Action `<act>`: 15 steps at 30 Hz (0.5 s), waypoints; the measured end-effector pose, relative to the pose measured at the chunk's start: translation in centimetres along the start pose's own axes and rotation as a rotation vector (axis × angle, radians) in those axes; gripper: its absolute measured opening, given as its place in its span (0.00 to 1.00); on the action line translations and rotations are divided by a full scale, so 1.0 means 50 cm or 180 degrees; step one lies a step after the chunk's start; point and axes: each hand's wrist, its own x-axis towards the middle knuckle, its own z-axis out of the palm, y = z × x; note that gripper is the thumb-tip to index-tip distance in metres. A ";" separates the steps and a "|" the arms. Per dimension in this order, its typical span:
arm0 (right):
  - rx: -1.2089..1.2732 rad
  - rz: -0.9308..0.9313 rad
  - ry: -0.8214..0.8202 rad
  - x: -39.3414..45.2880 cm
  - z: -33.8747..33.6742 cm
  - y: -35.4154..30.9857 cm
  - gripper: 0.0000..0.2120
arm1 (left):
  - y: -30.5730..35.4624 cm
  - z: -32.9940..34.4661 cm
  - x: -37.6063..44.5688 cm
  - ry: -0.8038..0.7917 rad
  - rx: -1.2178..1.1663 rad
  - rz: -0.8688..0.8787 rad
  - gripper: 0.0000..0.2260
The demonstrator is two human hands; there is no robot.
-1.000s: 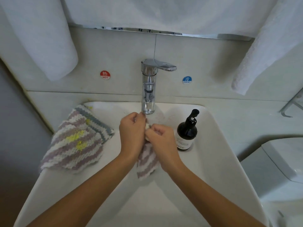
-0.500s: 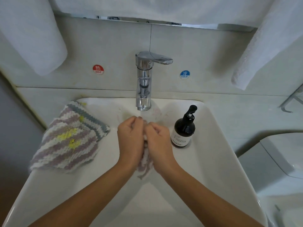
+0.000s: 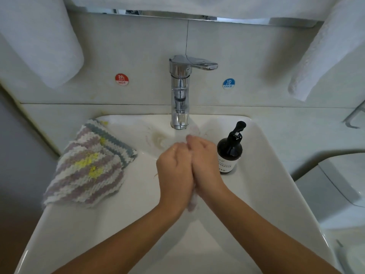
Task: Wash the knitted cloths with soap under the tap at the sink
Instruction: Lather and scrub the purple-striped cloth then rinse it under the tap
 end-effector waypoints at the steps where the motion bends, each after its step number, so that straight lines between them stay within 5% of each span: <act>1: 0.0080 0.0060 0.0140 0.013 -0.002 -0.003 0.20 | 0.002 0.002 -0.014 -0.0117 0.0020 0.0066 0.17; 15: -0.0223 -0.0340 0.0221 -0.018 0.001 0.027 0.21 | -0.006 0.005 0.049 -0.0034 0.0239 -0.0112 0.20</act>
